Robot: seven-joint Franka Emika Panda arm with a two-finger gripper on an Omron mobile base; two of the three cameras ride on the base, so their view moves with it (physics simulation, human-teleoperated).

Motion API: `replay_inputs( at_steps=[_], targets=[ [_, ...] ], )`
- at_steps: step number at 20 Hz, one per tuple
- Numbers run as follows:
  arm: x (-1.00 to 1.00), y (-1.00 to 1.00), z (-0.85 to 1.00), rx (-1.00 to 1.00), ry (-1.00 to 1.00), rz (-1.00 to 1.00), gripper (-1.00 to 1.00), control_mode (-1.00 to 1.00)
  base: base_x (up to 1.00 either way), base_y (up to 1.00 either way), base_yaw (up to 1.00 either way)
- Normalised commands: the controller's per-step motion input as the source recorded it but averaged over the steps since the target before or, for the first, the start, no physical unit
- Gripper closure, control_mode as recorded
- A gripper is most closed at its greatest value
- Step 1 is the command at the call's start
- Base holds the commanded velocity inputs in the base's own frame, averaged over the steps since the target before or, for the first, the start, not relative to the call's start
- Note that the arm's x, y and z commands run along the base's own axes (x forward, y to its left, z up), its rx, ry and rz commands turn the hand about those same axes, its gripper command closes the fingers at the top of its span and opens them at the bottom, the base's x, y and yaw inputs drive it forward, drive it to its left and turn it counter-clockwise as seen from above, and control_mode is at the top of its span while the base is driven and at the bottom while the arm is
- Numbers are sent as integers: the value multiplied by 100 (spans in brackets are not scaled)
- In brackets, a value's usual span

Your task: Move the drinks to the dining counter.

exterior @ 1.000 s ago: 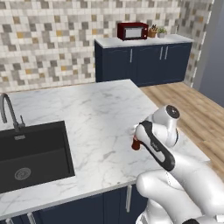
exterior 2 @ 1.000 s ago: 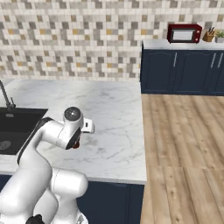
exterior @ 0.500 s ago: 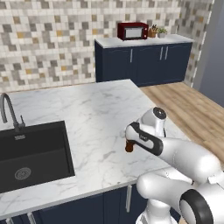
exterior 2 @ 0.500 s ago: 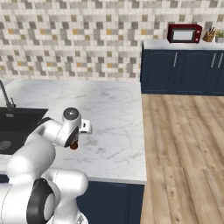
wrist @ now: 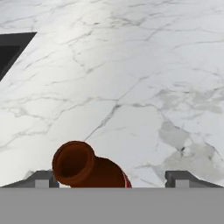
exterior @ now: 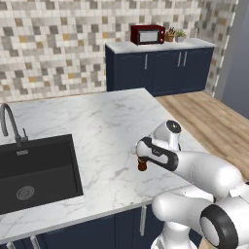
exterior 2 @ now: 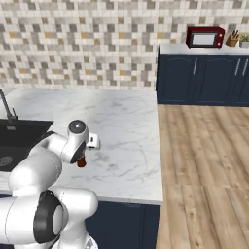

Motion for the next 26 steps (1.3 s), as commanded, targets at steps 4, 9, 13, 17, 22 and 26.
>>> replay_inputs(
  at_steps=[4, 9, 13, 17, 22, 26],
  targets=[
    [0, 0, 13, 0, 0, 0, -100, -100, 0, 0, 0],
    [-3, 0, 47, 0, -5, 0, -100, -100, 0, 0, 0],
    [-28, 0, 60, 0, -16, 0, -100, -100, 0, 0, 0],
    [-44, 0, 46, 0, -26, 0, -100, -100, 0, 0, 0],
    [-87, 0, 6, 0, -42, 0, -100, -100, 0, 0, 0],
    [-99, 0, 0, 0, -50, 0, -100, -100, 0, 0, 0]
  ],
)
